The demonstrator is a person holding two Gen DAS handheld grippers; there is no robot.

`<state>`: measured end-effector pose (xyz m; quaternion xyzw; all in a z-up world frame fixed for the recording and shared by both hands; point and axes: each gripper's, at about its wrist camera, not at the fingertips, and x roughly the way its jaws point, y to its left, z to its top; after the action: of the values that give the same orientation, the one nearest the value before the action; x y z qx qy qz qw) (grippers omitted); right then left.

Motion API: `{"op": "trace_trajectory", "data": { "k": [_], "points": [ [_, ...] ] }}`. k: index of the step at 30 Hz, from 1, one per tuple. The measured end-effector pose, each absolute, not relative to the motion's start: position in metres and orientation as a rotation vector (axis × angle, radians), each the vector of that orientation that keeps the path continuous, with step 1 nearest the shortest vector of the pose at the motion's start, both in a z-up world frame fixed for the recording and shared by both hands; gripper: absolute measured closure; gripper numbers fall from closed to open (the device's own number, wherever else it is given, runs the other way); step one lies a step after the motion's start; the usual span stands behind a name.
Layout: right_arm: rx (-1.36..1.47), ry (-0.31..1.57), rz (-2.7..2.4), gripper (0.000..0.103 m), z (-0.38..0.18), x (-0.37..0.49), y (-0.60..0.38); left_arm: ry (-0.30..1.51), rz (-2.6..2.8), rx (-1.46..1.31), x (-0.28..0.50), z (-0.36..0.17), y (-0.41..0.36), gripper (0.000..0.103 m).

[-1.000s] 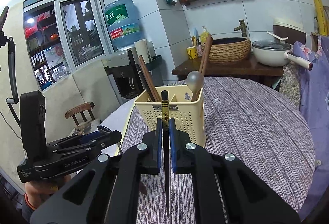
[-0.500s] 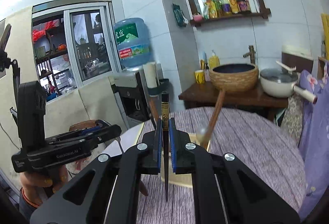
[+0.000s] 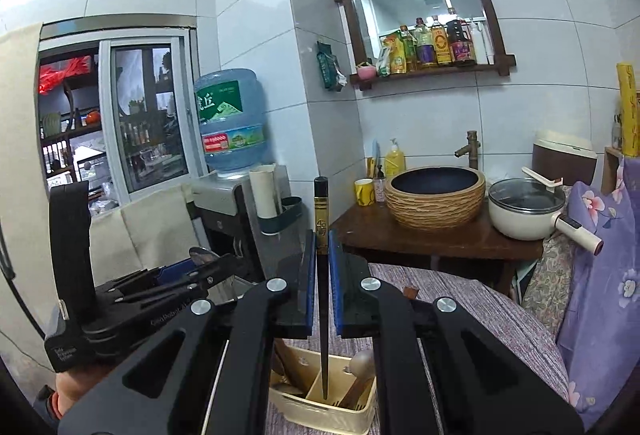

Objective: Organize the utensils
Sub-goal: 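Lower the spoon and chopstick into the holder and open both tools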

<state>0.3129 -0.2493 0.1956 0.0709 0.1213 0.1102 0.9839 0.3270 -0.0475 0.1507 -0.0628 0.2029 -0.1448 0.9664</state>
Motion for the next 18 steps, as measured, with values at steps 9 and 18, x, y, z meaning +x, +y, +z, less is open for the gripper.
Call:
{"op": "trace_trajectory", "data": {
  "k": [9,18],
  "points": [
    [0.143,0.34,0.182,0.095,0.13,0.331,-0.244,0.487,-0.296,-0.113,0.331,0.102,-0.059,0.057],
    [0.141,0.385,0.166,0.097,0.101,0.332,-0.245,0.572,-0.31,-0.088,0.334,0.067,-0.063,0.057]
  ]
}}
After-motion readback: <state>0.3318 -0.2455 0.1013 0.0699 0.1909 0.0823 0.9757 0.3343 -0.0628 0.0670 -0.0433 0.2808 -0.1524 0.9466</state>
